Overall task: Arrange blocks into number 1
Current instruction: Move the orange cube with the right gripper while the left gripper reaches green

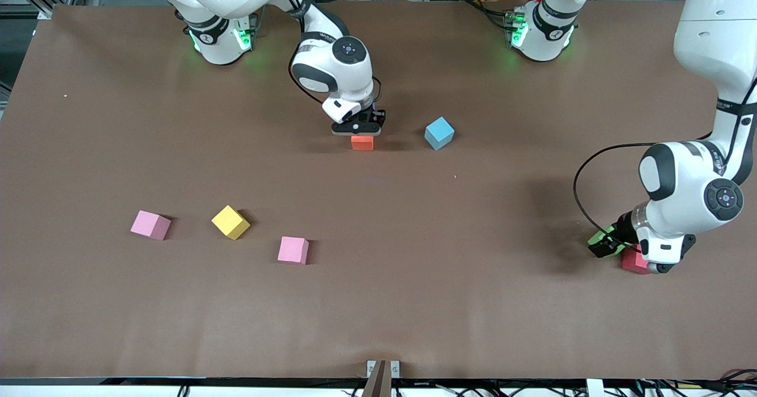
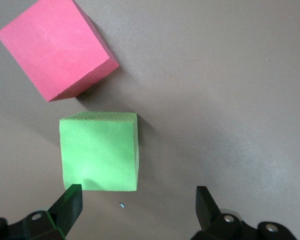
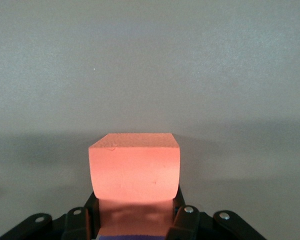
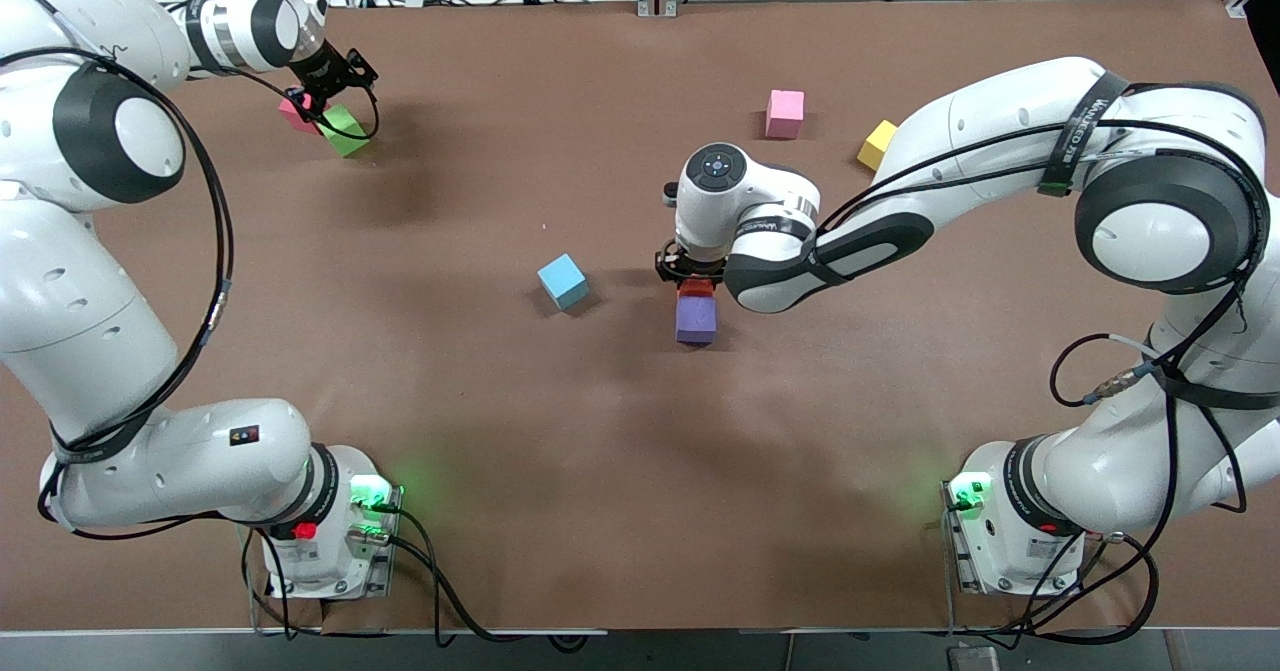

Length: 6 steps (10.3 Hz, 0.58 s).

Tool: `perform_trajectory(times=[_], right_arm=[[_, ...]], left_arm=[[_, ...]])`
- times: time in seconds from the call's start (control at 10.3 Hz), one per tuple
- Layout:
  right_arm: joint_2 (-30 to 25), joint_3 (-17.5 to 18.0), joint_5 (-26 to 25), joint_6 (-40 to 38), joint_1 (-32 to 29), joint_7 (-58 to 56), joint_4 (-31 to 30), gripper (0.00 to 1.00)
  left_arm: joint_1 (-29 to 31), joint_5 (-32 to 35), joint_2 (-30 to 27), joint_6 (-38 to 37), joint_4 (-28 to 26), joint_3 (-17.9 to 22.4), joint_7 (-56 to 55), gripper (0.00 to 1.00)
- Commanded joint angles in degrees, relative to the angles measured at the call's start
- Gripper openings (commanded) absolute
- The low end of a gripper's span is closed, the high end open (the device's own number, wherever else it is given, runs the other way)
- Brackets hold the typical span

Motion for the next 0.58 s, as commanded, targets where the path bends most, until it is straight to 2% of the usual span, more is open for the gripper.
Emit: perform_trajectory(times=[0.0,0.48], right_arm=[[-1.84,0.9,-0.84,0.56,-0.69,2.16,-1.75,0.0],[-1.84,1.07,-0.93,0.2,-0.69,2.34,-2.37,0.0]], left_arm=[[0.41,2.15,0.15,0.77,-0.46,0.24,-1.59,1.0],[1.65,5.15,1.03,0.86,-0.46,0.24,-2.56,1.0]])
